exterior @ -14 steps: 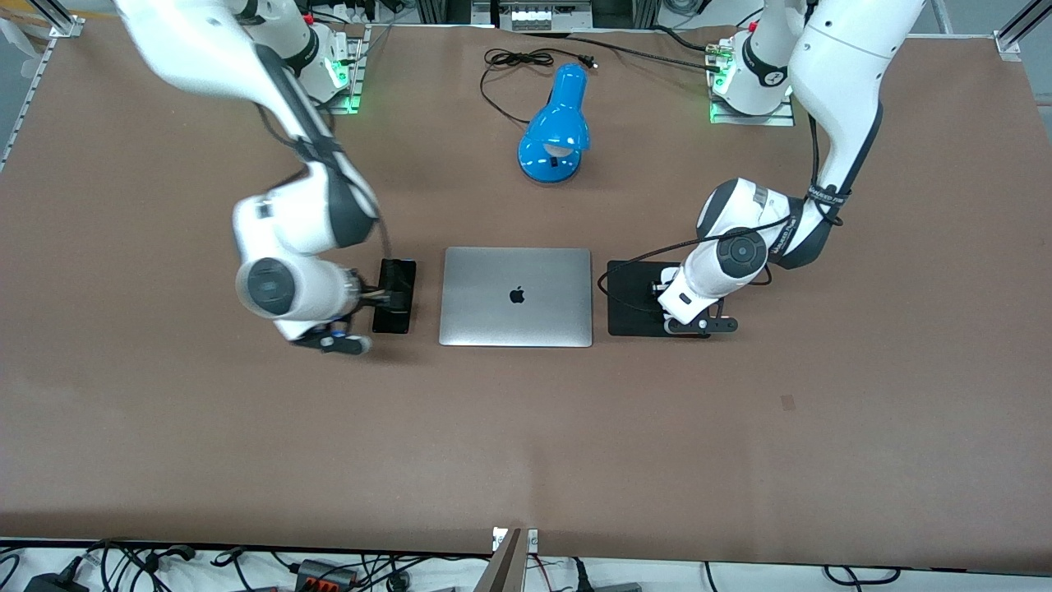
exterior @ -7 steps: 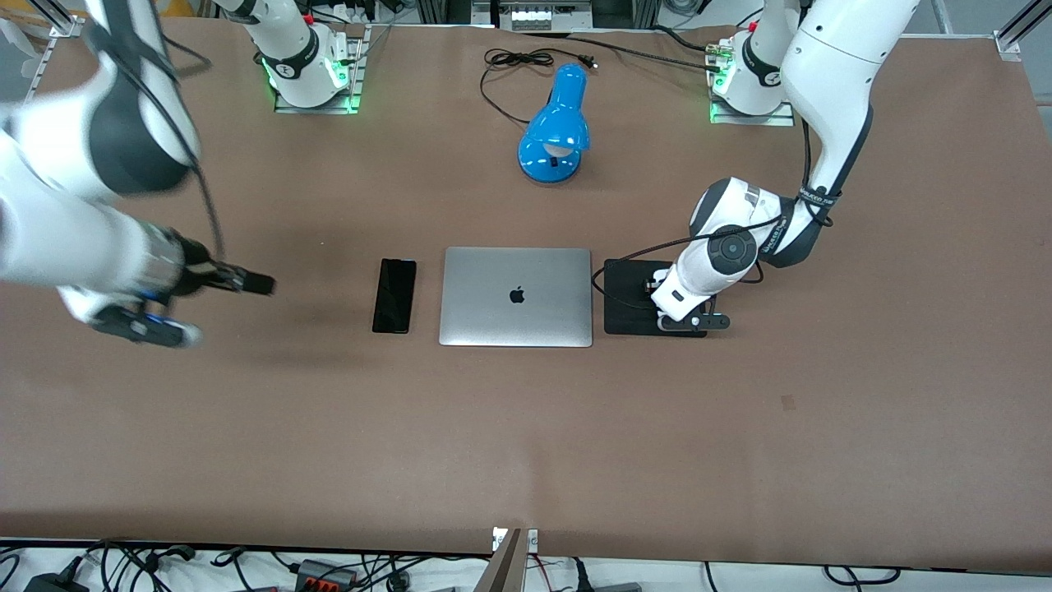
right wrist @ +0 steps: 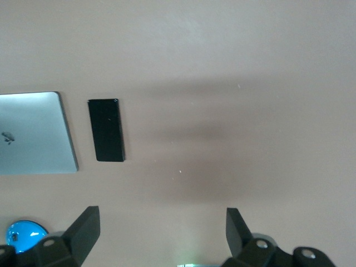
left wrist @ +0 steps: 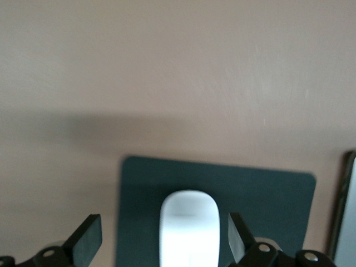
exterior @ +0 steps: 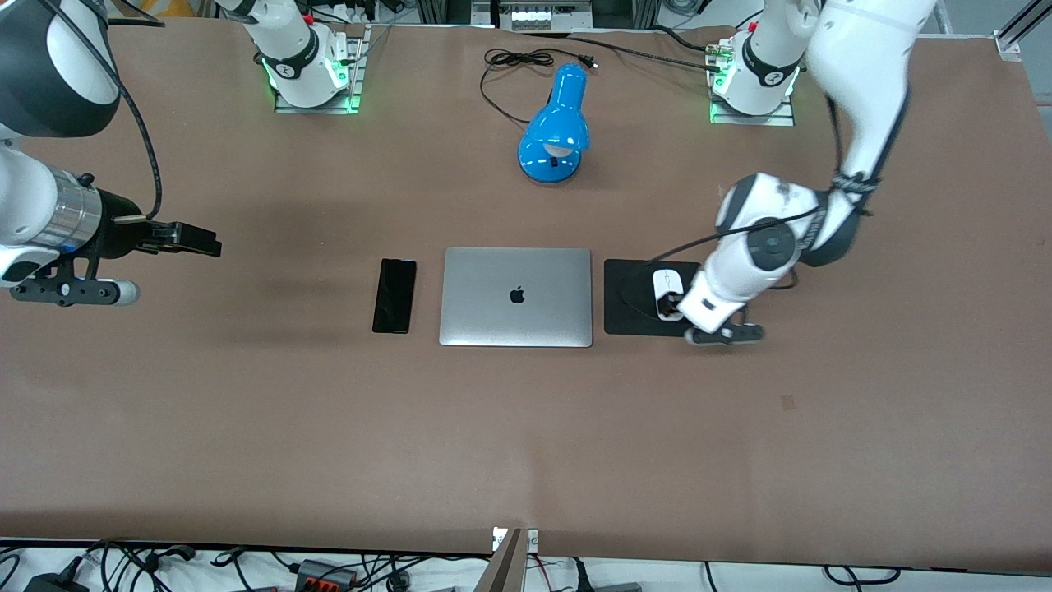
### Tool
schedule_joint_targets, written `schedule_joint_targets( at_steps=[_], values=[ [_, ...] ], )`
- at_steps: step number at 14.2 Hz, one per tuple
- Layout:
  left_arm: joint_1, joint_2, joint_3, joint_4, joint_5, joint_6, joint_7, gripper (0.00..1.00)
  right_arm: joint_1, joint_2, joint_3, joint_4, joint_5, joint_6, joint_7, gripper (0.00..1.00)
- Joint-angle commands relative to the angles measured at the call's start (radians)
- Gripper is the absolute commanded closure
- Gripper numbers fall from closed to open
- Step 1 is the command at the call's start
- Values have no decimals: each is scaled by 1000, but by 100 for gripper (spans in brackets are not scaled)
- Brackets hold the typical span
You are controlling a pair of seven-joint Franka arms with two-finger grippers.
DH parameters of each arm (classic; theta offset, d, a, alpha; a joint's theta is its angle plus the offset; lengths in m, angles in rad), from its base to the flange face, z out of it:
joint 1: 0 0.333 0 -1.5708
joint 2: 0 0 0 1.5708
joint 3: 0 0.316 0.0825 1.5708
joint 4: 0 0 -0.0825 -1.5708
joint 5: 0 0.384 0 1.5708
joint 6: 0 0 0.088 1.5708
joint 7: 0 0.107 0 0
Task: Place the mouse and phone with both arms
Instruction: 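Release the phone beside the laptop while the left gripper lowers the mouse, then open the left gripper on the mouse pad and withdraw both grippers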
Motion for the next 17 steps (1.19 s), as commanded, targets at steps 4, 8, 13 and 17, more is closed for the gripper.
schedule_joint_targets(
  at_steps=[4, 8, 13, 17],
  values=[
    [68, -68, -2, 340, 18, -523, 110, 0, 10, -95, 10, -122, -53, -2, 69, 0],
    [73, -134, -1, 540, 18, -919, 121, 0, 7, -136, 10, -182, -45, 35, 89, 0],
    [91, -117, -4, 566, 58, -916, 179, 0, -48, -311, 7, -299, -43, 72, 102, 0],
    [116, -111, -2, 569, 55, -883, 280, 0, -67, -294, 18, -293, -45, 98, 101, 0]
  ],
)
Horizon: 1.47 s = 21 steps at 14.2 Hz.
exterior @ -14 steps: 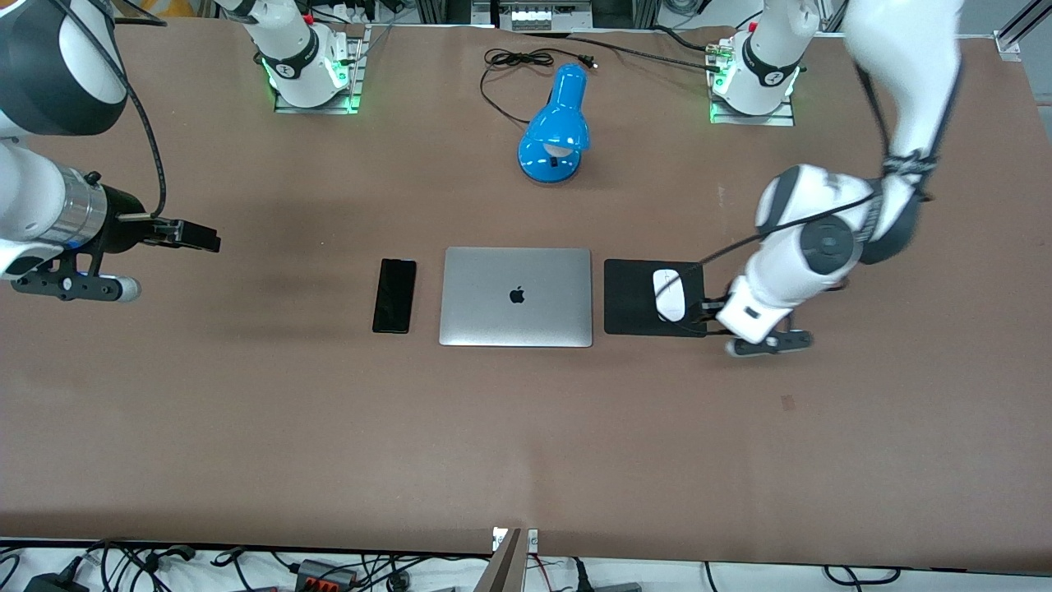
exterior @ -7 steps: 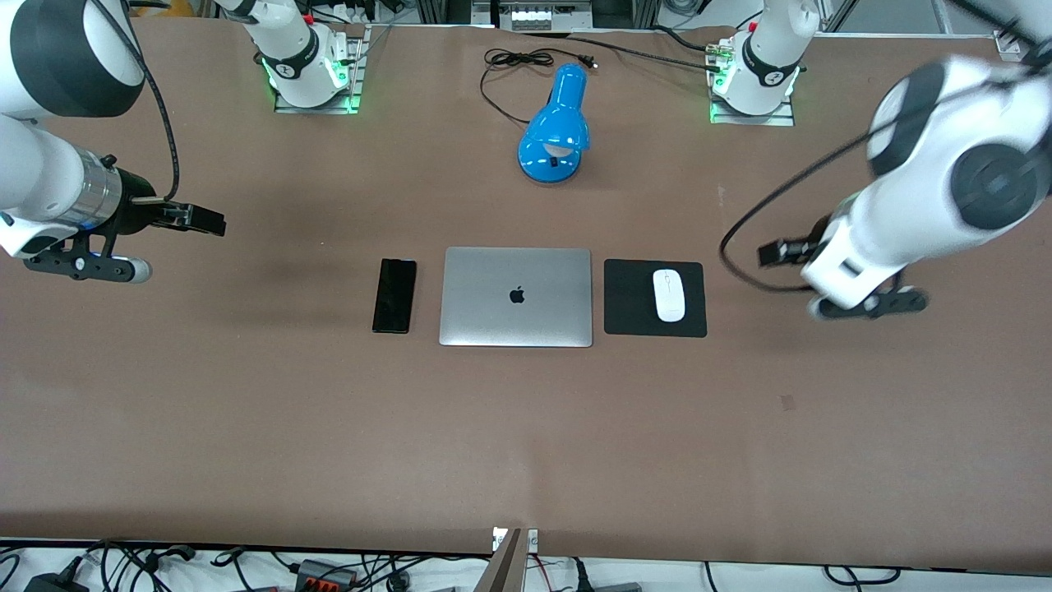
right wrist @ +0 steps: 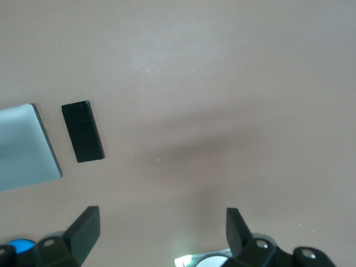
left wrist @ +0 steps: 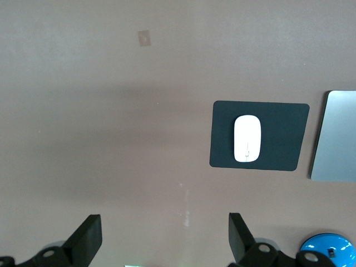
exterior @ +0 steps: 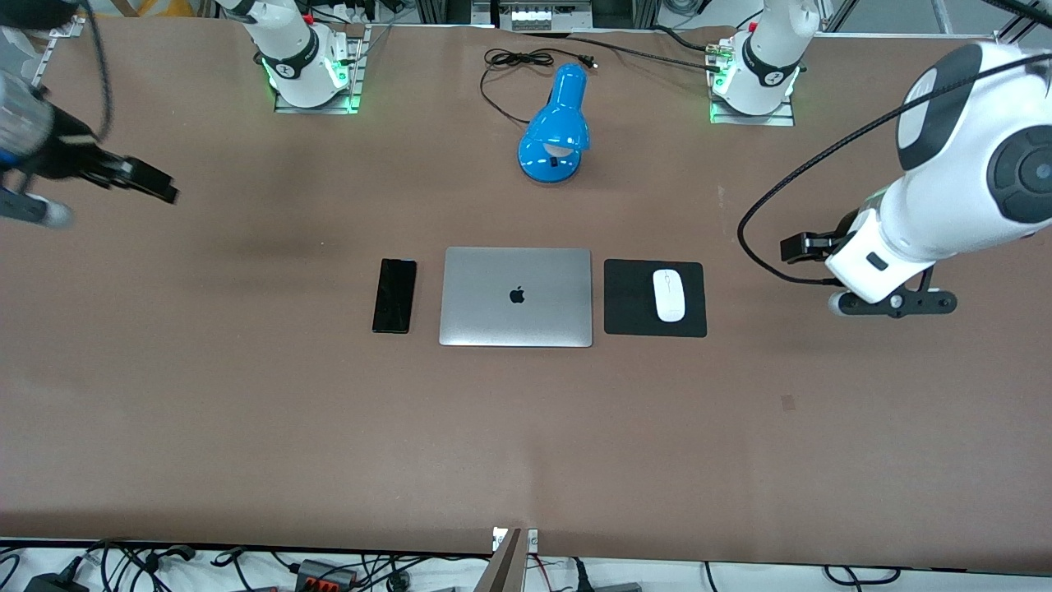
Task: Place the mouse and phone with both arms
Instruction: 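Open the left gripper on the mouse pad and withdraw both grippers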
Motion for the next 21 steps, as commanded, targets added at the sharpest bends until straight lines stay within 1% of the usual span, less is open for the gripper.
schedule_joint_targets(
  at_steps=[1, 2, 4, 5, 7, 8, 9, 10, 11, 12, 13, 14, 15, 16, 17, 18, 19, 20, 21],
  values=[
    [20, 3, -7, 33, 18, 0, 48, 0, -6, 16, 17, -28, 1, 59, 10, 0],
    [22, 3, -4, 51, 19, 3, 48, 0, -7, 18, 14, -26, 5, 88, 7, 0],
    [39, 5, -4, 68, 30, 3, 49, 0, -6, 19, 14, -25, -1, 99, 3, 0],
    [56, 8, -4, 65, 15, 3, 58, 0, -6, 37, 14, -8, -7, 97, 2, 0],
    [45, -19, 4, 35, 12, -2, 147, 0, -6, 68, 14, 35, -12, 91, -3, 0],
    [25, -44, 51, -5, -5, 26, 193, 0, -4, 68, 17, 37, -12, 97, -3, 0],
    [-13, -62, 123, -48, -46, 72, 219, 0, -4, 68, 17, 37, -10, 99, -3, 0],
    [-48, -94, 213, -103, -122, 115, 242, 0, -7, 71, 17, 38, -4, 102, -4, 0],
    [-68, -122, 260, -151, -170, 156, 255, 0, -7, 82, 17, 44, 2, 104, -3, 0],
    [-73, -188, 268, -219, -172, 214, 252, 0, -4, 102, 19, 70, 2, 102, 0, 0],
    [-73, -258, 266, -267, -169, 251, 253, 0, 2, 110, 19, 87, -2, 102, 5, 0],
    [-73, -289, 266, -291, -166, 268, 249, 0, 13, 111, 20, 97, -9, 102, 7, 0],
    [-69, -297, 263, -306, -149, 258, 232, 0, 16, 113, 19, 97, -10, 102, 5, 0],
    [-53, -314, 254, -349, -146, 283, 180, 0, 14, 120, 20, 97, -10, 101, -1, 0],
    [-38, -316, 242, -358, -145, 316, 163, 0, 14, 125, 20, 98, -9, 102, -1, 0],
    [-35, -319, 218, -358, -131, 317, 160, 0, 14, 125, 19, 98, -9, 101, -3, 0],
    [-26, -322, 188, -358, -63, 319, 157, 0, 14, 125, 19, 97, -9, 99, -3, 0],
    [2, -328, 144, -364, -15, 317, 151, 0, 14, 125, 19, 98, -9, 97, -1, 0],
    [16, -334, 141, -369, -22, 319, 152, 0, 16, 125, 19, 97, -9, 94, -1, 0]
  ],
)
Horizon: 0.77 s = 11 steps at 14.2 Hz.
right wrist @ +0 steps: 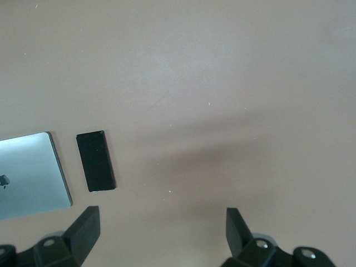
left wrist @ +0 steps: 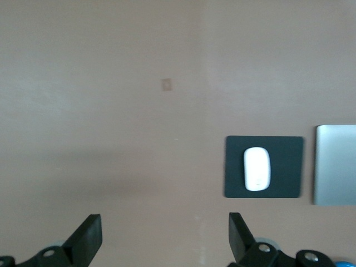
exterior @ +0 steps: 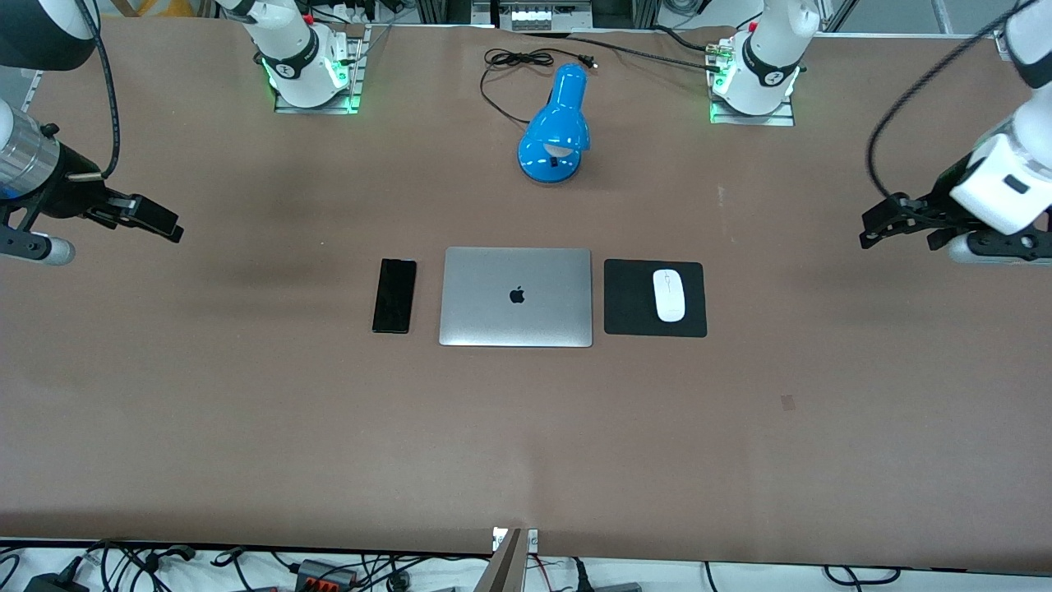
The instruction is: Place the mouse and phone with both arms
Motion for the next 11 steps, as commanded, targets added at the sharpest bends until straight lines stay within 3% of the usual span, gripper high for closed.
schedule_joint_targets(
  at_steps=[1, 11],
  values=[
    [43, -36, -51, -45, 8, 21, -21, 0, 2, 8, 3, 23, -8, -14, -1, 0],
    [49, -51, -47, -62, -61, 20, -22, 0, 0, 8, 3, 23, -7, -16, -6, 0]
  ],
)
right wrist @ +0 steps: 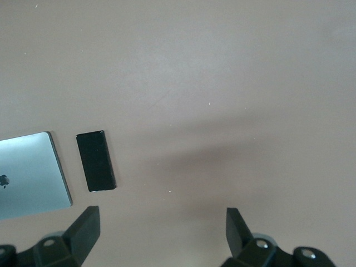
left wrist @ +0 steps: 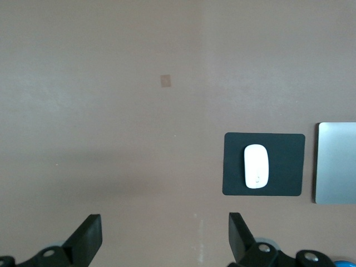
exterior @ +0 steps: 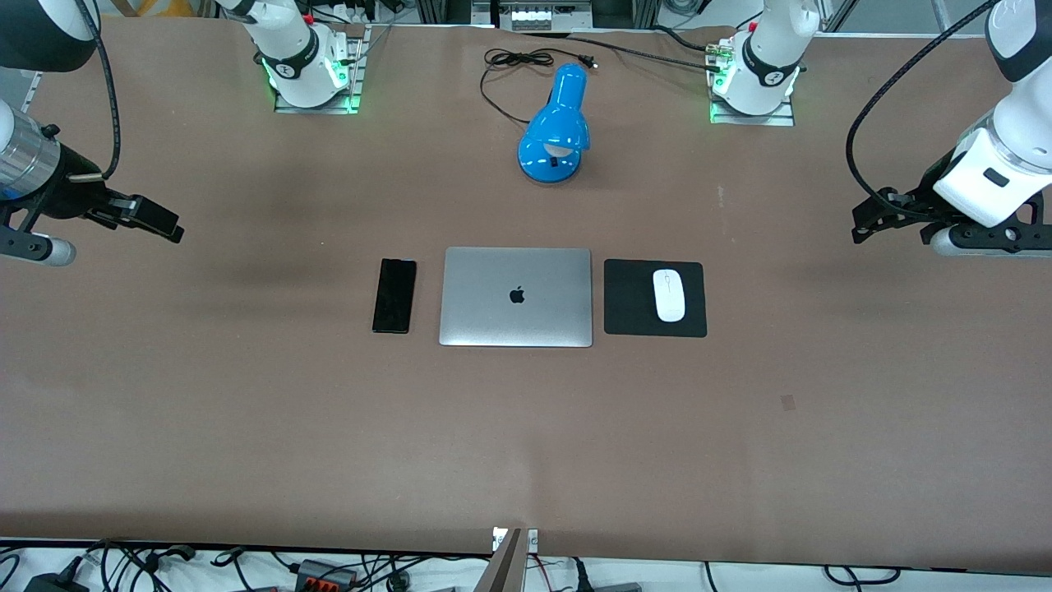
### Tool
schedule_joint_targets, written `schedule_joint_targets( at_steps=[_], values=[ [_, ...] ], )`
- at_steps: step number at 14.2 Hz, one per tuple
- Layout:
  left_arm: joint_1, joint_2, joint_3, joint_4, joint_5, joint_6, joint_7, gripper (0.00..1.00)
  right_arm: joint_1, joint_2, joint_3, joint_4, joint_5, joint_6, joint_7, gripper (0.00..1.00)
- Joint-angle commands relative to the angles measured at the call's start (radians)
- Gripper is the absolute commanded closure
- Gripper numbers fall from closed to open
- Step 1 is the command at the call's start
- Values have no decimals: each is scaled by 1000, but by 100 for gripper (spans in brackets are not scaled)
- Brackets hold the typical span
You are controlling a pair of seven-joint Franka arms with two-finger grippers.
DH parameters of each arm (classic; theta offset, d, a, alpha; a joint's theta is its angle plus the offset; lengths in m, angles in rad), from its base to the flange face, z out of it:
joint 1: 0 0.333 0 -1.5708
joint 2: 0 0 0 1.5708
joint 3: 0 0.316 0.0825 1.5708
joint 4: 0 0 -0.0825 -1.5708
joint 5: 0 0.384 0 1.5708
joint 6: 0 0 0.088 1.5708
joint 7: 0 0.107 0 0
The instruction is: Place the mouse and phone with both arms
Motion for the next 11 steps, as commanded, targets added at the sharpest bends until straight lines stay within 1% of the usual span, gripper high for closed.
schedule_joint_targets(
  at_steps=[1, 4, 11],
  values=[
    [13, -19, -13, -26, -23, 15, -7, 0, 0, 8, 3, 21, -7, -16, -5, 0],
    [11, -13, -24, -20, -23, 7, -8, 0, 0, 8, 3, 21, -8, -17, -4, 0],
    [14, -11, -24, -11, -25, -17, -8, 0, -3, 8, 3, 21, -5, -18, -7, 0]
  ],
)
